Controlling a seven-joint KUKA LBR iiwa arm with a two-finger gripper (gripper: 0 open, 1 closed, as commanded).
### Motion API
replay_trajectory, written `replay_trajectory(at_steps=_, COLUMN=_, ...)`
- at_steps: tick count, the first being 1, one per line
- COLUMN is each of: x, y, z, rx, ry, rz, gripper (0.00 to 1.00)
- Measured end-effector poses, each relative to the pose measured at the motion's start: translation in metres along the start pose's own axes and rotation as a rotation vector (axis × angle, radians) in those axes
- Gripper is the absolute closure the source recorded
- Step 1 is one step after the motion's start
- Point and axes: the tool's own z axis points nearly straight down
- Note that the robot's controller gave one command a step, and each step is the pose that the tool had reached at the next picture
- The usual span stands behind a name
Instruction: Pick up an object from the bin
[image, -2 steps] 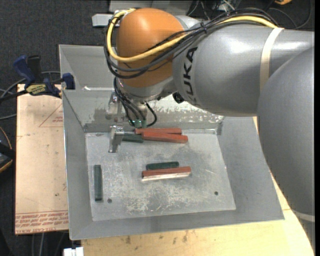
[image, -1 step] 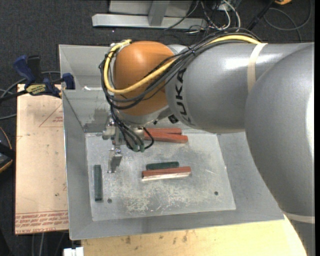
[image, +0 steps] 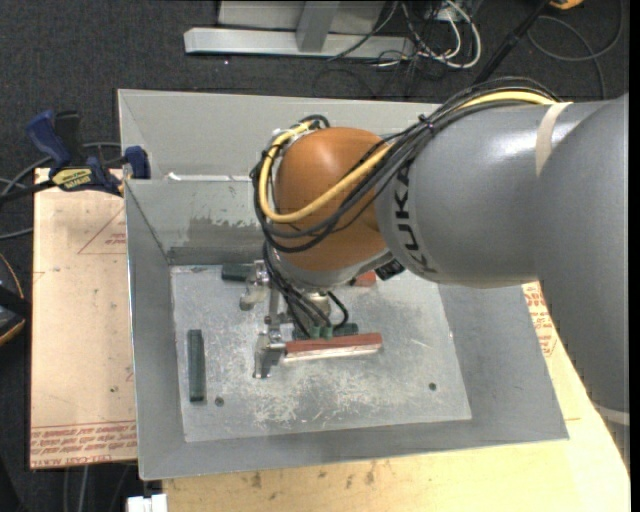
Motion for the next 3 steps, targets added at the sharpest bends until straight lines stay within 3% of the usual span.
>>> replay_trajectory(at_steps=1, x=0.005, y=-0.025, z=0.044, rx=0.001, ry=-0.010, rz=0.037, gripper=0.00)
replay_trajectory(at_steps=2, x=-0.011, y=-0.062, z=0.067, rx=0.001, ry=0.005, rz=-0.051, gripper=0.00)
replay_trajectory(at_steps=3, x=-0.014, y=-0.088, z=0.097, rx=-0.003, ry=-0.017, rz=-0.100, gripper=1.00)
